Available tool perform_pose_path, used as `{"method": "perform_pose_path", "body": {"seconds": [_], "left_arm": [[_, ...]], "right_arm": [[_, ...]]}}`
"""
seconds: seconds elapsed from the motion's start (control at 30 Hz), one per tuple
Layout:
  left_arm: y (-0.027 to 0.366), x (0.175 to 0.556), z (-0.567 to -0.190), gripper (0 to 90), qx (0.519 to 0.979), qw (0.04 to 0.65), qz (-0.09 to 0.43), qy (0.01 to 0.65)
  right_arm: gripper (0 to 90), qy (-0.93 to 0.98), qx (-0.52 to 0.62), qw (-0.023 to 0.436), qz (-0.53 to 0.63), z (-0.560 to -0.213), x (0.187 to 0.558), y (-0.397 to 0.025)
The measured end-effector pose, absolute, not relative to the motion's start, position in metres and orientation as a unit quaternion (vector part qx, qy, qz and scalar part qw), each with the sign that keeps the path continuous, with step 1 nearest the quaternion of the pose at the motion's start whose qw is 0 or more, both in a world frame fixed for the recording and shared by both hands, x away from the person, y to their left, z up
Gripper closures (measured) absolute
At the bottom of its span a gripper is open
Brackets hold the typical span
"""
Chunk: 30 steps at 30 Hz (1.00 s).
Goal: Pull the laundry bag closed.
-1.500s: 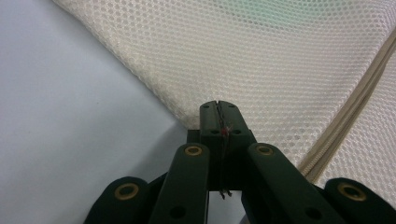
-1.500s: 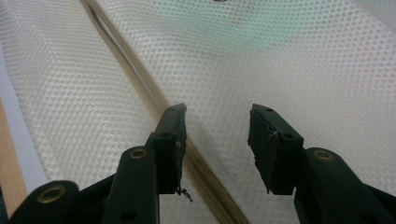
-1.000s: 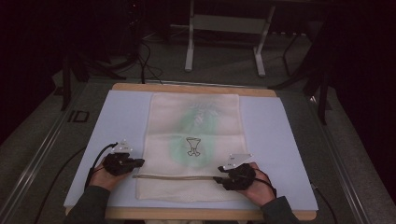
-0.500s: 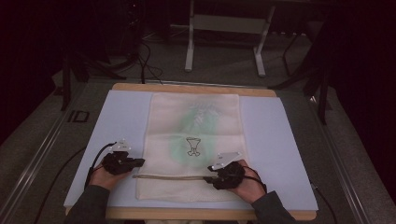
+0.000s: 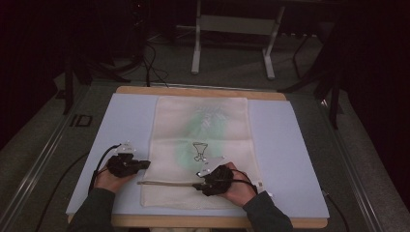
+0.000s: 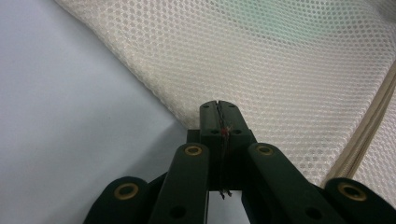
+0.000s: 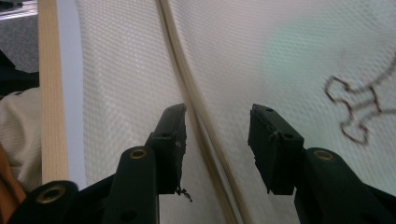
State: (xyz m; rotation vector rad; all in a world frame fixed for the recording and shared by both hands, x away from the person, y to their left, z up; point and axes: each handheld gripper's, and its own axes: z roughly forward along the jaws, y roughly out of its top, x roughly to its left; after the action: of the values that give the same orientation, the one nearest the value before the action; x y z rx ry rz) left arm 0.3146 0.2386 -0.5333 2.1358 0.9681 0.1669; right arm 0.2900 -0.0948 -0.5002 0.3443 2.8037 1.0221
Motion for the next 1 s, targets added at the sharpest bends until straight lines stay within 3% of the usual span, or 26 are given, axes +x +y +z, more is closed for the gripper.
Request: {"method": "perform_pose_path", "body": {"seconds": [0.8,1.0], "left_arm": [[0.235,0.315,-0.531,89.7,0.849,0.372,0.078,0.368],[0.236,0.314,-0.529,89.6,0.848,0.373,0.080,0.368]], "right_arm": [[66.7,0.933,0.052,0.050,0.352,-0.508,0.288,-0.023],[75.2,0.932,0.045,0.051,0.357,-0.510,0.288,-0.010]]}}
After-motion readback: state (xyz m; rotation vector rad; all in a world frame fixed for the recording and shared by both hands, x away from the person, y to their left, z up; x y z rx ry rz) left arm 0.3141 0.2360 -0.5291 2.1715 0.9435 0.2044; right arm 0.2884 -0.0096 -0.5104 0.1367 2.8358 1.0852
